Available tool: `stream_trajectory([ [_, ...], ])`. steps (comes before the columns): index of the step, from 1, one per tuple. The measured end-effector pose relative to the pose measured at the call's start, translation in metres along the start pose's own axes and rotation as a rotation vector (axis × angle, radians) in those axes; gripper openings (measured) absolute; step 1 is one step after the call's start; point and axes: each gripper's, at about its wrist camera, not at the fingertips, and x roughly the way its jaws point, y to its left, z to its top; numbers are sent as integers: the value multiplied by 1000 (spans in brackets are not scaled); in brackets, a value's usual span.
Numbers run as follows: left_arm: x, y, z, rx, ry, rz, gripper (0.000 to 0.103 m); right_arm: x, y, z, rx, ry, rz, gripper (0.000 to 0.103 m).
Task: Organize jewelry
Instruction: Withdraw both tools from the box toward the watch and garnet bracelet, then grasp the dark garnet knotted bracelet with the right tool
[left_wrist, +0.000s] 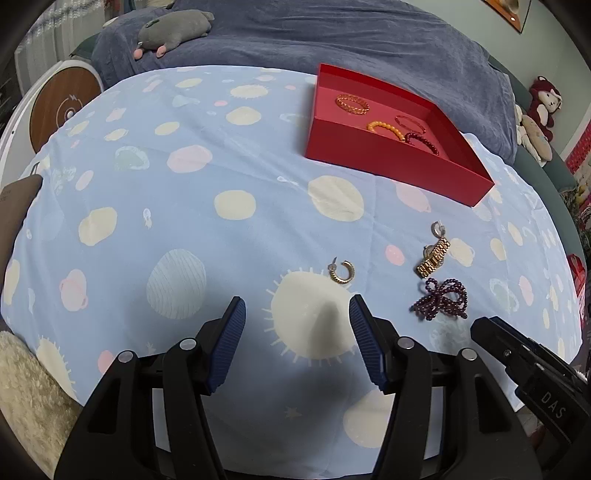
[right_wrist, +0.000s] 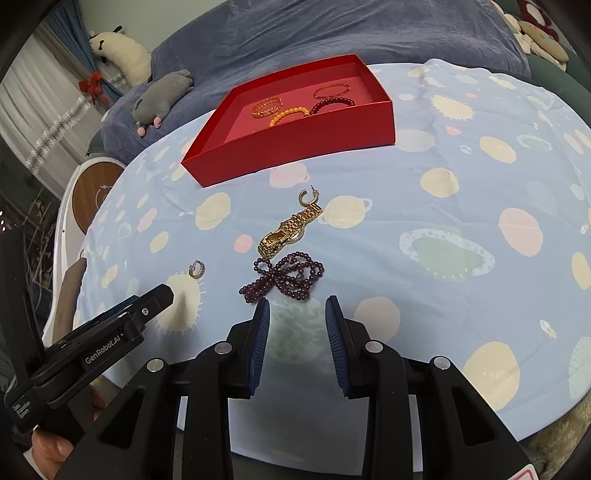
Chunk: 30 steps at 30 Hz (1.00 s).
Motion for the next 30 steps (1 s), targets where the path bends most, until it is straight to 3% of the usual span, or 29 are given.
stream_trajectory([
  [19,7,5,-4,-20,26,-12,56,27,-1,20,40,11,-4,30],
  [23,6,4,-4,-22,23,-20,55,31,-6,14,41,32,-6,7],
  [30,4,-5,-1,-16,18,-39,55,11,-23,10,82,-5,-23,6],
])
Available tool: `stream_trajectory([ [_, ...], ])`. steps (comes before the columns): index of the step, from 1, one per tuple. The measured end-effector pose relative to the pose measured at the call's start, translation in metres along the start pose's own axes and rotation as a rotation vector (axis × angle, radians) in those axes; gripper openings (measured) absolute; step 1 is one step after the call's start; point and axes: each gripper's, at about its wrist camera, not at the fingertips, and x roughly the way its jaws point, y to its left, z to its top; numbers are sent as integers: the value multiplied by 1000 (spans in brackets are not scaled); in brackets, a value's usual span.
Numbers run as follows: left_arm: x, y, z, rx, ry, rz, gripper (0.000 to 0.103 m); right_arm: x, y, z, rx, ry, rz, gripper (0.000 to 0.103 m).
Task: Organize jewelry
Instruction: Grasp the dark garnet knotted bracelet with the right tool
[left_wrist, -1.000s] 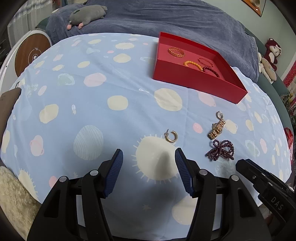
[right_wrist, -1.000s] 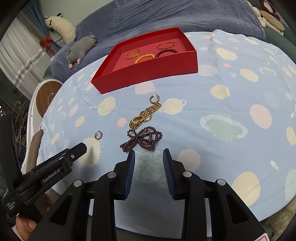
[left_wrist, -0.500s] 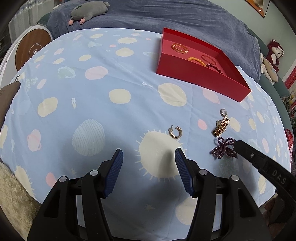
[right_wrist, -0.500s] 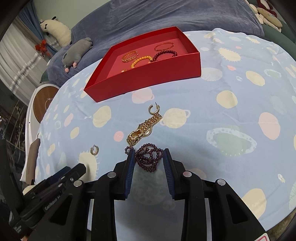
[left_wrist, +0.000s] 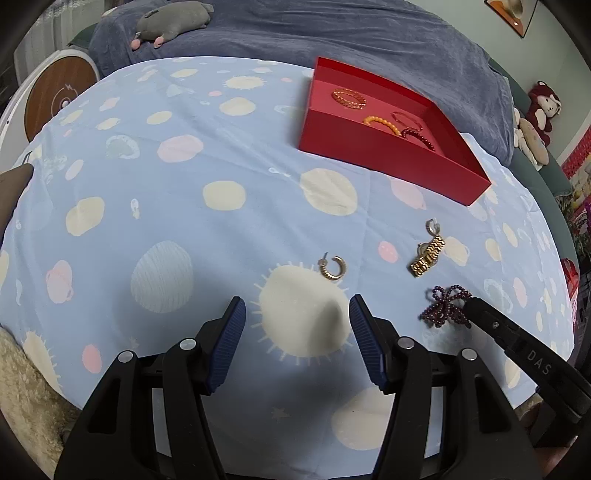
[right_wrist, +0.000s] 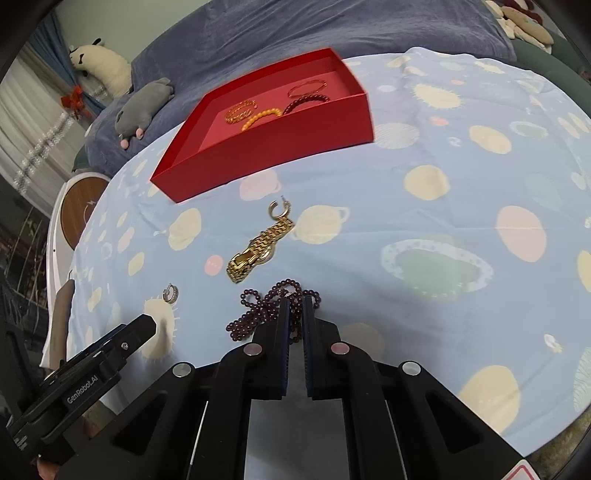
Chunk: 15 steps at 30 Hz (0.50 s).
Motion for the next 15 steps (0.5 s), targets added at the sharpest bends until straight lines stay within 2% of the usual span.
stream_trajectory([
  [8,2,-25,5,40,-4,-41,56,-16,-25,-6,40,-19,-32,6],
  [15,17,-65,17,115,0,-83,55,-22,-41,-7,74,-21,-32,6],
])
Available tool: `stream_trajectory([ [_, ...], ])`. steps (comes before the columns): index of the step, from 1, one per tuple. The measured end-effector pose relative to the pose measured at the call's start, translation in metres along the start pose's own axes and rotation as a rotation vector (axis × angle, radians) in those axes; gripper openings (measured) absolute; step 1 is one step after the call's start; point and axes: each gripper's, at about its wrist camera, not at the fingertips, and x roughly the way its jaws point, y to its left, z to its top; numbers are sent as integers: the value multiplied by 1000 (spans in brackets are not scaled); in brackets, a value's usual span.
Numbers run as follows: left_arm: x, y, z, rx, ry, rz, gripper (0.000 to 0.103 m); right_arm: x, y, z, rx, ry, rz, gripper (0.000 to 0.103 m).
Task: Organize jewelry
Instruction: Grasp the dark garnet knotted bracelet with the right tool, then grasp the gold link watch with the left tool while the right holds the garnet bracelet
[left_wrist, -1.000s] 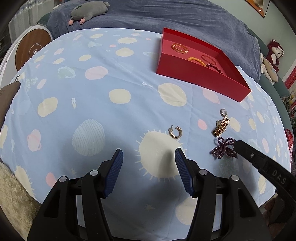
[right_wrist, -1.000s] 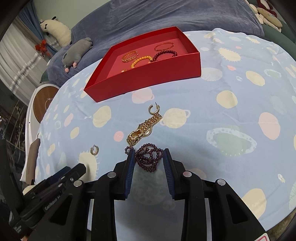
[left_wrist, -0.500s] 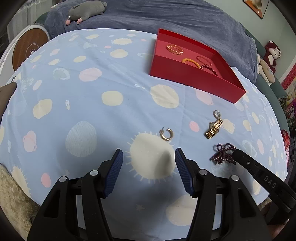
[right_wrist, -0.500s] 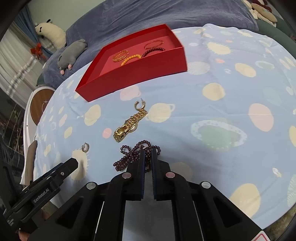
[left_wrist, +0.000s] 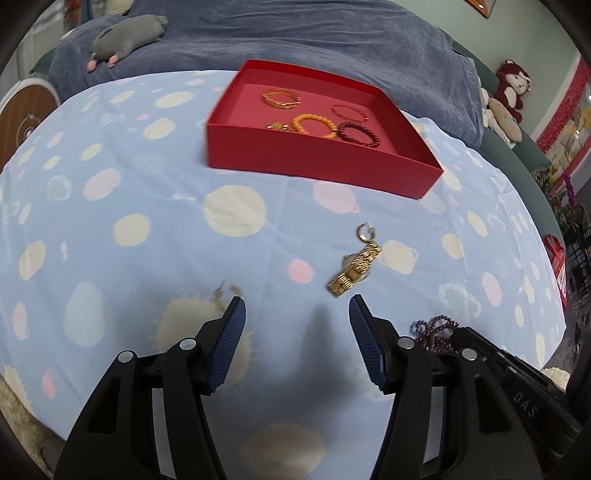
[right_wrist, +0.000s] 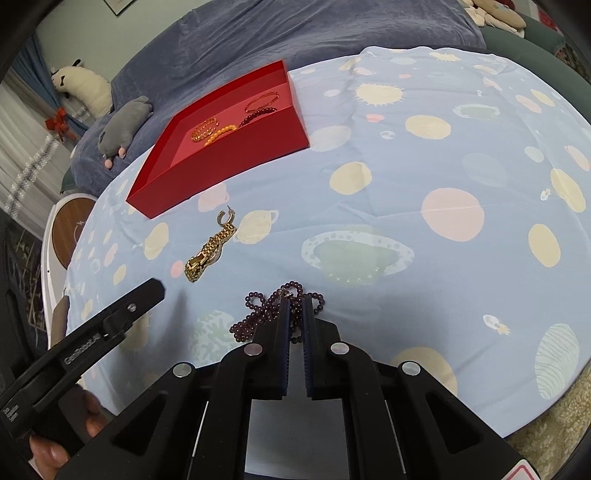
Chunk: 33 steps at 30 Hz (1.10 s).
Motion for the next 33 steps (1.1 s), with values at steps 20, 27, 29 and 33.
stream_trajectory([
  [20,28,-26,9,129,30,-63,13,6,-4,6,36,12,27,6],
  [27,5,-20,10,72,22,-110,12,-7,2,13,30,-22,50,3],
  [29,-3,-17,11,62,15,-112,12,-12,5,15,23,-35,57,3],
  [33,-19,-11,14,42,-7,-121,12,-20,13,18,5,-53,76,1],
])
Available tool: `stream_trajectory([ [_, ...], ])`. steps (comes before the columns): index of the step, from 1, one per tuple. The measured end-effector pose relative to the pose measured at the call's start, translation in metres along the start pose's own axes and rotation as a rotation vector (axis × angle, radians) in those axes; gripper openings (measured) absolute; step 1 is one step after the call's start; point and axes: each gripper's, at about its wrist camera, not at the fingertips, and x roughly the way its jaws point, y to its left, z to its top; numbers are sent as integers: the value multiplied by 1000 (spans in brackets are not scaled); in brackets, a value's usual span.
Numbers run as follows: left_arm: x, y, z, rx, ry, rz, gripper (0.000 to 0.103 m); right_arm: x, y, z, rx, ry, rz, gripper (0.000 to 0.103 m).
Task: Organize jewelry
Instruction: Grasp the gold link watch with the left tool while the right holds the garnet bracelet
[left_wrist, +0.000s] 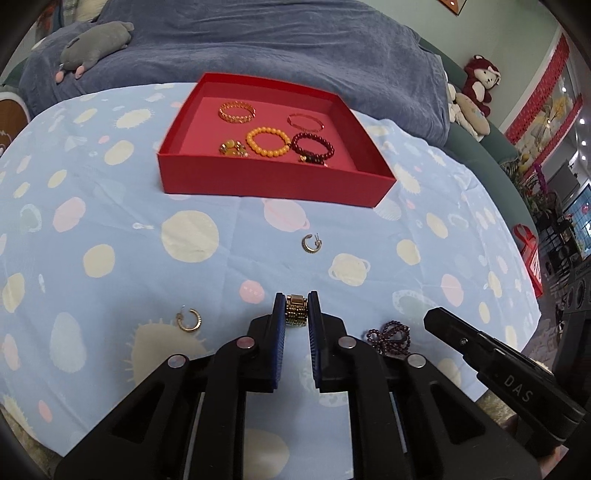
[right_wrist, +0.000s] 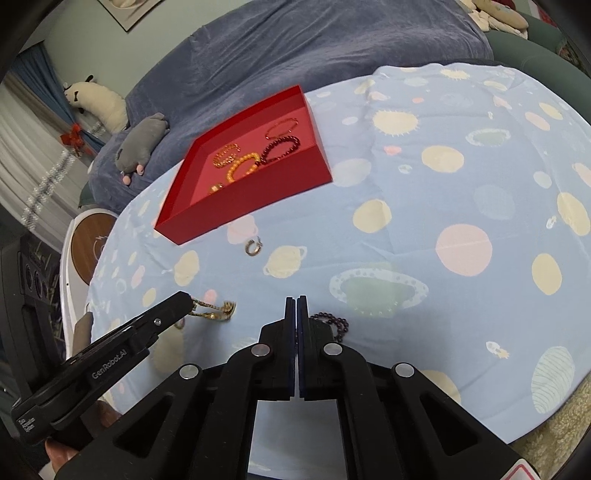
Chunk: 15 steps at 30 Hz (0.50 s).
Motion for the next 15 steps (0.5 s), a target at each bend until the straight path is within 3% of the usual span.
stream_trajectory([
  [6,-18,9,-2,-26,-18,14,12,-5,0,-4,0,-2,-3,2],
  [7,-19,10,-3,-30,-18,16,12,-3,-2,-6,6,10,-9,4],
  [11,-23,12,-11,-33,-13,24,12,7,-8,-14,9,47,-26,29],
  [15,-25,13,-17,-36,-3,23,12,19,-10,-18,27,81,-30,30],
])
